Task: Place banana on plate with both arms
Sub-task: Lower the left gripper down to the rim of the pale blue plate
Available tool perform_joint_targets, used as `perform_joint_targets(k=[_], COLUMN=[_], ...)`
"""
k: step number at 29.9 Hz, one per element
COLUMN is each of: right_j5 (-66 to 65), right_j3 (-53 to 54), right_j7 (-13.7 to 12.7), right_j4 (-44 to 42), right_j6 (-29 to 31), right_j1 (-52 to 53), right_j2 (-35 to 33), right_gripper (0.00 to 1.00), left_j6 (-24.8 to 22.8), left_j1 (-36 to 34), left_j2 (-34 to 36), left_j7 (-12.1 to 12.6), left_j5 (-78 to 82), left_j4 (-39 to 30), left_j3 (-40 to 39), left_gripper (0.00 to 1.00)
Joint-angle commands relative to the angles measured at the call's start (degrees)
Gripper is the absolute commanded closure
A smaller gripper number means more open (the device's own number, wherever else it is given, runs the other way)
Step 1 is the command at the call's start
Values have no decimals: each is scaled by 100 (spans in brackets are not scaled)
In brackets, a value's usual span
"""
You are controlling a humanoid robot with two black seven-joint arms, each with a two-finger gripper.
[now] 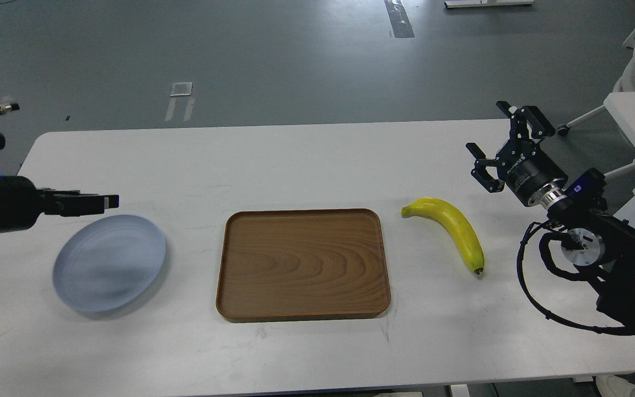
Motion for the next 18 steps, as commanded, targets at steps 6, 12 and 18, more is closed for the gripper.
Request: perform_joint_targets(k=[6,12,18], right_j5=[1,1,1], right_j3=[1,1,1], right_j7=[0,0,0], right_j4=[33,33,33], right_j6=[0,0,0], right_j1=[2,2,11], right_j2=[26,44,61], right_gripper=[0,0,0], left_j6=[602,708,822], left_j1=[340,656,709], left_j2=[-50,-94,-217], left_j7=[-1,-1,-10], left_j5=[-16,-68,-86], left_j4=[511,871,995], left_j3=[302,302,302], left_gripper=[2,4,7])
